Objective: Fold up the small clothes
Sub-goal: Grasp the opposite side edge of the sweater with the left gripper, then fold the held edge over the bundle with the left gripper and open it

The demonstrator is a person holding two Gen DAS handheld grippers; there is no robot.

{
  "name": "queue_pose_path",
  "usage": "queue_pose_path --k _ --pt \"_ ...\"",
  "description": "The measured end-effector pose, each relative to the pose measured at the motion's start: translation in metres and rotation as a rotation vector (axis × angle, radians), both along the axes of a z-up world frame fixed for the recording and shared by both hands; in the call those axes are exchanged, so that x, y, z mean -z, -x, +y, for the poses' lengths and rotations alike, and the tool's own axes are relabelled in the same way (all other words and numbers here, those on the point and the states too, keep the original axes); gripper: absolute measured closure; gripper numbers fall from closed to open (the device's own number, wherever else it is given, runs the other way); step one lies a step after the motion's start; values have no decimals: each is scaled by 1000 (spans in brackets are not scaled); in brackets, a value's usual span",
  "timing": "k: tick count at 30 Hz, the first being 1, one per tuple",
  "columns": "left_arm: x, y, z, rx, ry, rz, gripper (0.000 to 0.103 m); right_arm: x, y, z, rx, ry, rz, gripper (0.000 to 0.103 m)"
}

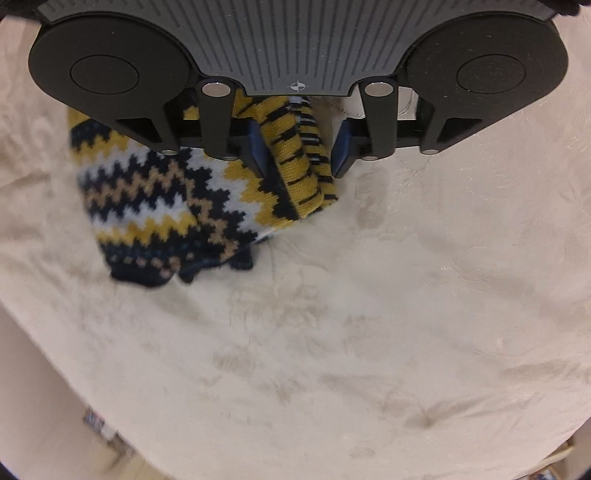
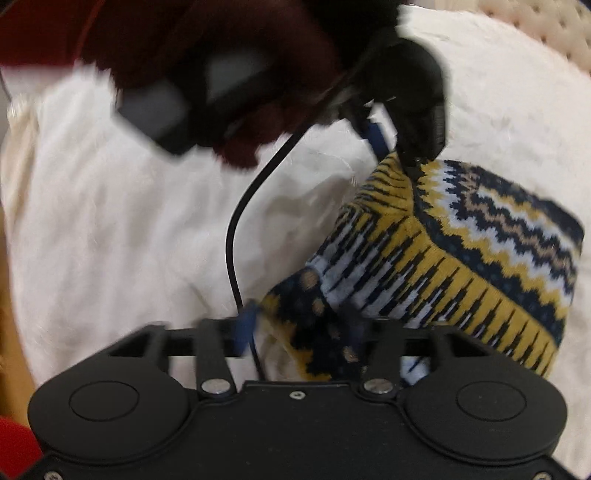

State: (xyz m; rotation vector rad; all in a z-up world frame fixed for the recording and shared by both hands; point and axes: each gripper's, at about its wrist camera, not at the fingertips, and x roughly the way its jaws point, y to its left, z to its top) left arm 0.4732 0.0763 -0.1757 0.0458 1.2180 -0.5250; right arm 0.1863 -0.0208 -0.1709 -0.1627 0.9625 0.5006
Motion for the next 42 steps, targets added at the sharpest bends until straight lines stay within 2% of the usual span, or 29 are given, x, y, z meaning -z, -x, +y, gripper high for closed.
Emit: queue_pose_path --k 1,2,4,6,8,11,16,22,30,32,36,39,42 --pt "-6 0 5 -4 20 0 54 -6 1 -8 22 -35 -7 28" --pt "-11 1 8 -9 37 -1 40 -13 2 -18 55 -63 -17 26" --pt "-21 7 15 -23 69 -12 24 -24 4 -37 128 -113 -34 24" --pt "-32 14 19 -41 85 -26 19 -32 -1 -63 228 -169 -45 11" --pt "-38 22 19 -59 98 -28 12 -37 -5 -90 334 -220 -49 8" --pt "-38 32 18 -75 127 7 7 -35 -22 -127 473 -255 -35 6" --pt "-26 57 16 -80 132 79 7 -21 -53 -183 616 -343 5 1" --pt "2 80 15 -81 109 171 7 4 -82 -214 682 -438 91 0" --pt "37 90 7 -71 139 290 7 31 -103 -219 655 -510 191 0" --pt "46 87 5 -79 152 315 0 38 -107 -219 652 -526 213 0" --pt "55 81 -2 -85 190 327 0 53 -114 -221 652 -563 254 0" --pt "57 79 -6 -73 247 322 1 63 -118 -222 642 -578 278 0" --pt "61 75 -5 -114 299 372 2 70 -119 -220 625 -587 289 0"
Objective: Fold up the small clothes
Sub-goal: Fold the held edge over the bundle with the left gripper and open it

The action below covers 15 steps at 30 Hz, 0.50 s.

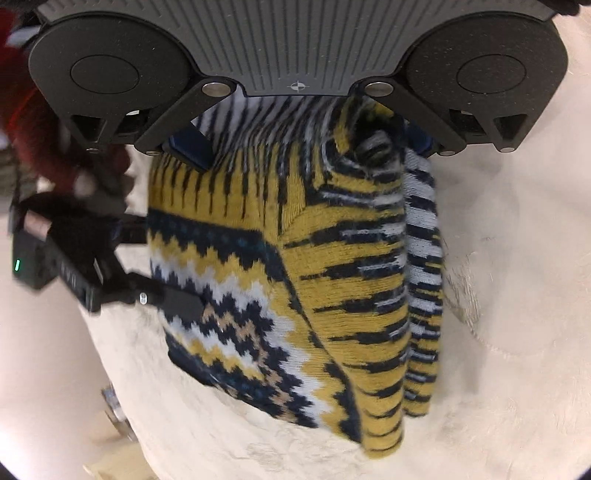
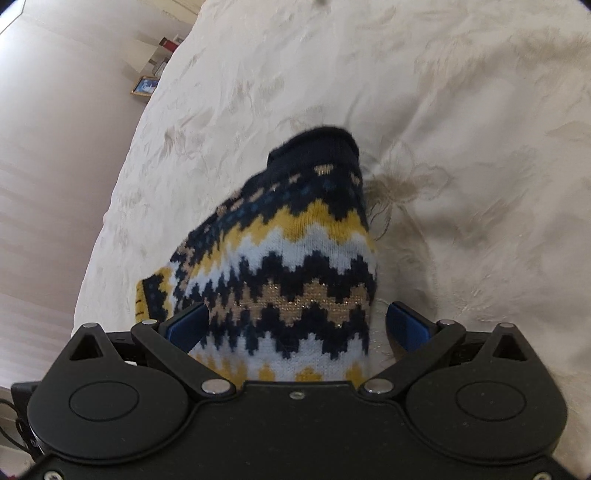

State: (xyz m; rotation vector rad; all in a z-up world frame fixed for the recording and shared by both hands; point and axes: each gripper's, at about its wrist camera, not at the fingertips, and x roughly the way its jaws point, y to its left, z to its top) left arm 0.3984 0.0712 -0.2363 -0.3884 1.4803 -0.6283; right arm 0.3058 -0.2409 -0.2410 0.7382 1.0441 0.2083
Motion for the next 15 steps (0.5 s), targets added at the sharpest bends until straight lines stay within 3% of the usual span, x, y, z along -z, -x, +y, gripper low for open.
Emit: queue_pose_path --k 1,2,3,4,5,6,7,15 --pt "1 -1 2 -19 25 27 5 1 0 0 -1 -8 -1 0" --pt "3 -2 3 -31 61 51 23 2 1 0 -2 -27 -1 0" --pt "3 -3 4 -36 77 62 33 2 2 -1 -4 -53 1 1" --pt "2 -2 6 -32 87 60 53 2 3 0 -8 -76 0 7" --pt "0 -1 7 -18 94 48 62 0 4 1 -18 -77 10 35" --pt "-3 1 6 2 103 36 62 -3 6 3 -24 -39 24 49" --pt "-7 4 5 19 112 23 62 -8 8 4 -36 -15 19 51" --pt "-43 57 2 78 167 -12 63 -53 52 6 -33 36 3 54"
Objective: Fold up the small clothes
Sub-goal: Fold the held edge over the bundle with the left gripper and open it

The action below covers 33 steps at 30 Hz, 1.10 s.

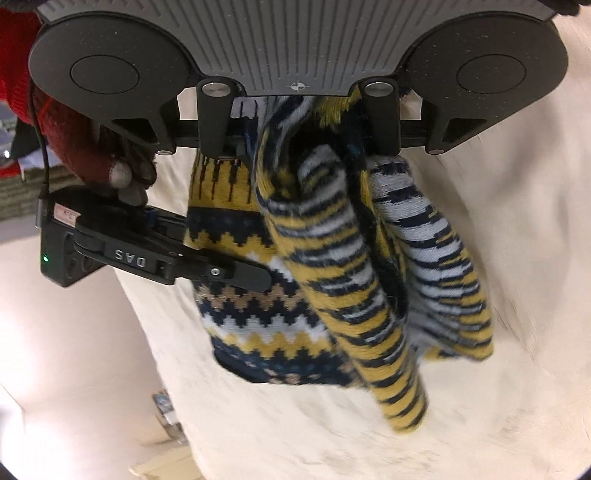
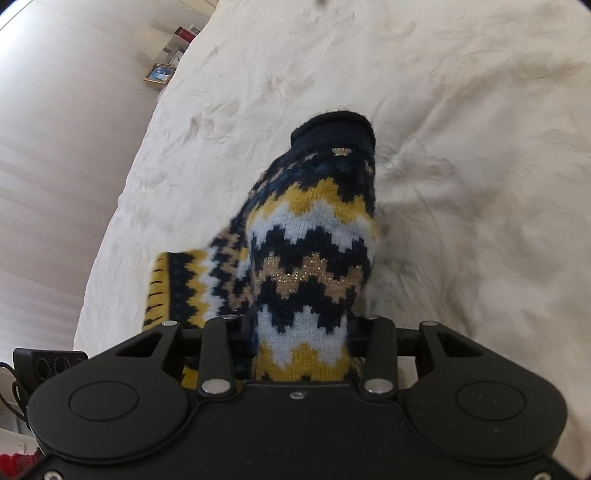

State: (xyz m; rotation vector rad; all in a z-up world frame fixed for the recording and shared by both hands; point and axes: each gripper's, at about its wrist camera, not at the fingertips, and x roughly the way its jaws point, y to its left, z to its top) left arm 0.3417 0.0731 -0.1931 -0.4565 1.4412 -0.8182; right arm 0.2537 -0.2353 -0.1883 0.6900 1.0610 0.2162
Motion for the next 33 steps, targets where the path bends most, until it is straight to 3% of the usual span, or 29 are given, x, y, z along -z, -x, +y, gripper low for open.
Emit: queue_pose_path --k 5,11,14,17,21,28,33 --pt "-13 62 -3 14 8 7 63 -16 56 -10 -24 19 23 54" --pt "-9 142 -13 -6 -40 3 63 -17 122 -21 -84 27 47 53" --pt "3 172 -15 -60 -167 -29 61 -9 140 -26 -110 67 54 48" --pt "19 192 -9 -148 -302 -34 52 -4 154 -30 -126 190 63 30" --pt "21 214 6 -251 -371 -55 45 -11 175 -41 -100 239 21 21" --pt "-19 244 -7 -318 -453 -203 44 -30 207 -44 -99 304 -78 0" --pt "-64 234 -25 -288 -445 -380 29 -36 216 -42 -75 333 -126 0"
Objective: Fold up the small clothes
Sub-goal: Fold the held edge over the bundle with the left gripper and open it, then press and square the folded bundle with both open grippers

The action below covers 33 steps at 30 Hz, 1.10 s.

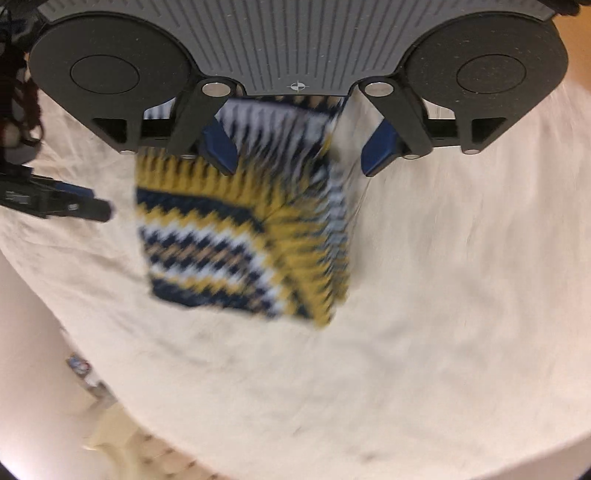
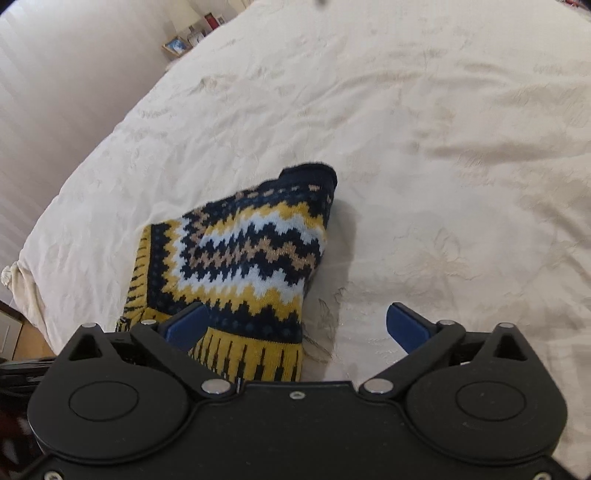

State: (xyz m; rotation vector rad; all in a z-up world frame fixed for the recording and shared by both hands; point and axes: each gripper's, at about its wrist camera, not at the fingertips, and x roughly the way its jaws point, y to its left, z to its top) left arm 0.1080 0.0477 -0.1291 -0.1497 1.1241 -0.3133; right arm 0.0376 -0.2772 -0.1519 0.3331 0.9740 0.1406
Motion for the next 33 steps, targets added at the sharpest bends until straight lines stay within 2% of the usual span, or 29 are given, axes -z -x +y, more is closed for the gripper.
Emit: queue_pose_path --k 3,6,9,15,20,24,26,31,33 --pt "-8 -14 -19 59 -17 -66 26 -1 -2 2 16 8 -31 0" --pt "1 -39 -34 79 -42 -69 24 2 -16 4 40 37 -13 0" --pt "16 -63 -37 76 -76 -49 24 5 -30 4 52 55 0 0" --pt "52 -91 -24 101 -144 58 24 17 -63 9 77 78 37 0" --pt "66 -99 -15 127 -120 83 14 42 -90 18 72 191 121 0" --pt "72 -103 -12 142 -102 94 11 56 -101 18 105 202 163 0" --pt "74 -105 -10 147 -94 98 7 57 -102 18 113 206 165 0" --pt "71 -104 -7 163 -77 86 7 51 -93 16 137 184 150 0" --pt "65 -100 -6 165 -75 69 8 43 -85 16 143 170 113 0"
